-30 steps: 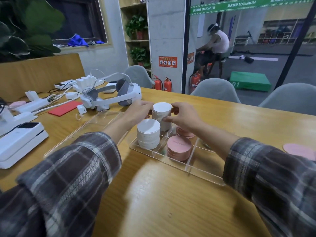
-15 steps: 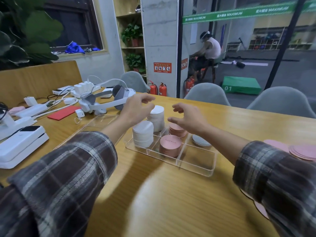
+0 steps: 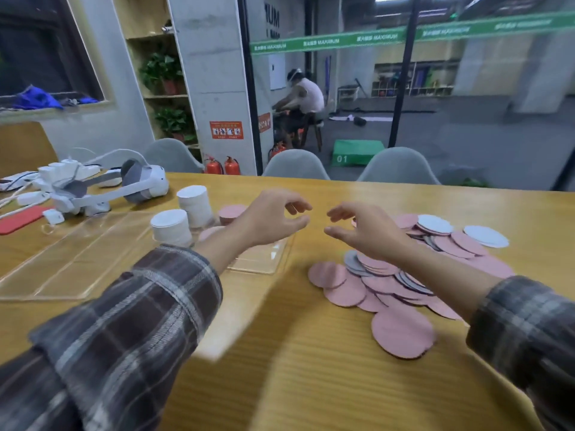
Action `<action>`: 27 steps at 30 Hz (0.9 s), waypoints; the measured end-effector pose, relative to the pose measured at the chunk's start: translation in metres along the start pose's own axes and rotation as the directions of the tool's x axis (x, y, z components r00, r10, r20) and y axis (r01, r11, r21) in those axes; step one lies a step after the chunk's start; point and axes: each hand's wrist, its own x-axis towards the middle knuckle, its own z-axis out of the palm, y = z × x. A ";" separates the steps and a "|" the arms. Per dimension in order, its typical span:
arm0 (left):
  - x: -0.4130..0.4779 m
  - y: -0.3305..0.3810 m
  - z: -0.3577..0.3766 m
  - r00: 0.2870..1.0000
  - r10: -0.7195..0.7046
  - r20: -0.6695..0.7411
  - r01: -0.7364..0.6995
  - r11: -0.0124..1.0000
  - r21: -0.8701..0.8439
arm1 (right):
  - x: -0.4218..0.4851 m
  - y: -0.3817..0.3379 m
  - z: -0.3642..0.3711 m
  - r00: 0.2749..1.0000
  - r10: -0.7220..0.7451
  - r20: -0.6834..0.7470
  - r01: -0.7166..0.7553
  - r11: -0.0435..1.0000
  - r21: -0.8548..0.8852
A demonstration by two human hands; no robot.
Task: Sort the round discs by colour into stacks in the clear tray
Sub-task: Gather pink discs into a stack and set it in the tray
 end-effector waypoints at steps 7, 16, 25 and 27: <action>-0.007 0.042 0.059 0.971 0.020 0.239 -0.026 0.999 0.022 | -0.071 0.035 -0.022 1.000 0.011 -0.012 -0.011 1.000 -0.026; -0.043 0.019 0.078 0.980 -0.107 0.168 0.101 0.994 0.044 | -0.100 0.041 0.010 0.990 -0.070 -0.123 0.075 0.997 0.032; -0.042 0.024 0.070 0.992 -0.098 0.079 0.123 0.884 -0.451 | -0.101 0.038 0.019 0.990 -0.052 -0.129 0.067 0.992 0.111; -0.044 0.031 0.070 0.994 -0.073 0.082 0.107 0.823 -0.559 | -0.102 0.035 0.017 0.992 -0.033 -0.122 0.050 0.989 0.140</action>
